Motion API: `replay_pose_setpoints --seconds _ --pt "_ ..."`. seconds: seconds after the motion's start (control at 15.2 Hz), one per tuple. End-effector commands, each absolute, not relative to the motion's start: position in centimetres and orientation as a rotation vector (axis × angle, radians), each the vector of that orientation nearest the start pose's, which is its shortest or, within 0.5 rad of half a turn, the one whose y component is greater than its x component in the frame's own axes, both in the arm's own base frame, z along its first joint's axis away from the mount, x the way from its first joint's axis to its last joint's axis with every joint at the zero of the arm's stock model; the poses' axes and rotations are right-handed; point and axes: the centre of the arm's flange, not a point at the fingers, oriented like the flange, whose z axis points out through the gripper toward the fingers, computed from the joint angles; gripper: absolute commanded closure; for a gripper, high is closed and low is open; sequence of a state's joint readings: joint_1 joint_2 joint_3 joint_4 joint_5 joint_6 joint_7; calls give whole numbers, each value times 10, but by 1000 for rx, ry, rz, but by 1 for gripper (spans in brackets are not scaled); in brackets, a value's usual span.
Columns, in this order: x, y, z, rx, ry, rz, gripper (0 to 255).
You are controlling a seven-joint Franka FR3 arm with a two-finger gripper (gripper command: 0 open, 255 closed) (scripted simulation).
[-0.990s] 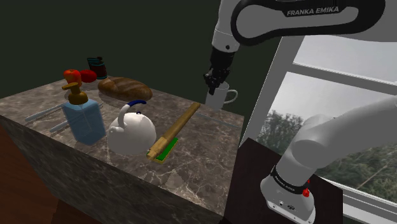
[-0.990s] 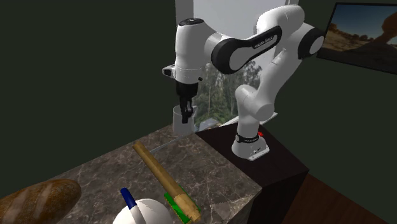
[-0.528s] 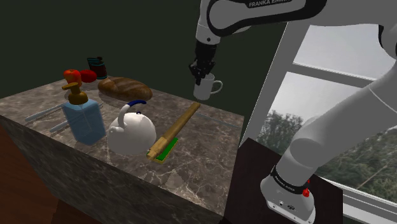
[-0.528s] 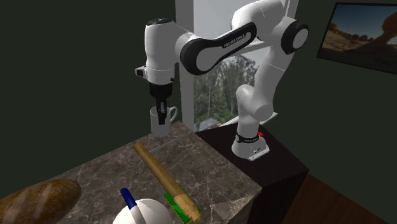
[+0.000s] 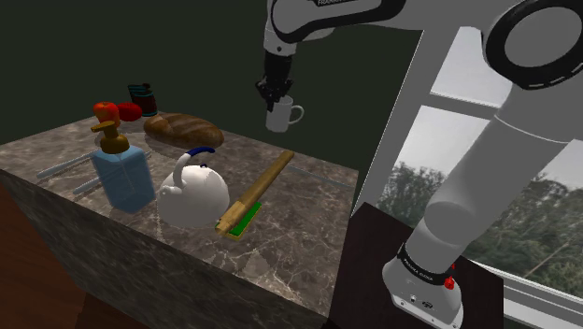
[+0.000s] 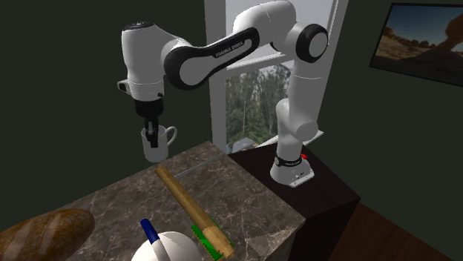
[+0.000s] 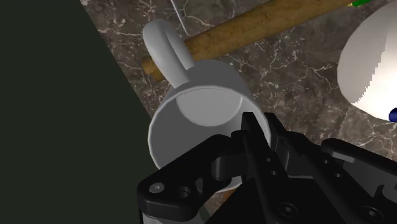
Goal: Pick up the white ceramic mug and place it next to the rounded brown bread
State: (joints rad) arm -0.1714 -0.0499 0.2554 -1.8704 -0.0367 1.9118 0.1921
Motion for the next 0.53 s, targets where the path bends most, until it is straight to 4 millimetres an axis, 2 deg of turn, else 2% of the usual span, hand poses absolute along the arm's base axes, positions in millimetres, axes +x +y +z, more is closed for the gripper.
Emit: replay_pose_setpoints --seconds 0.0,0.46 --pt "581 43 539 -3169 154 -151 255" --pt "671 24 540 -3169 154 -151 255"
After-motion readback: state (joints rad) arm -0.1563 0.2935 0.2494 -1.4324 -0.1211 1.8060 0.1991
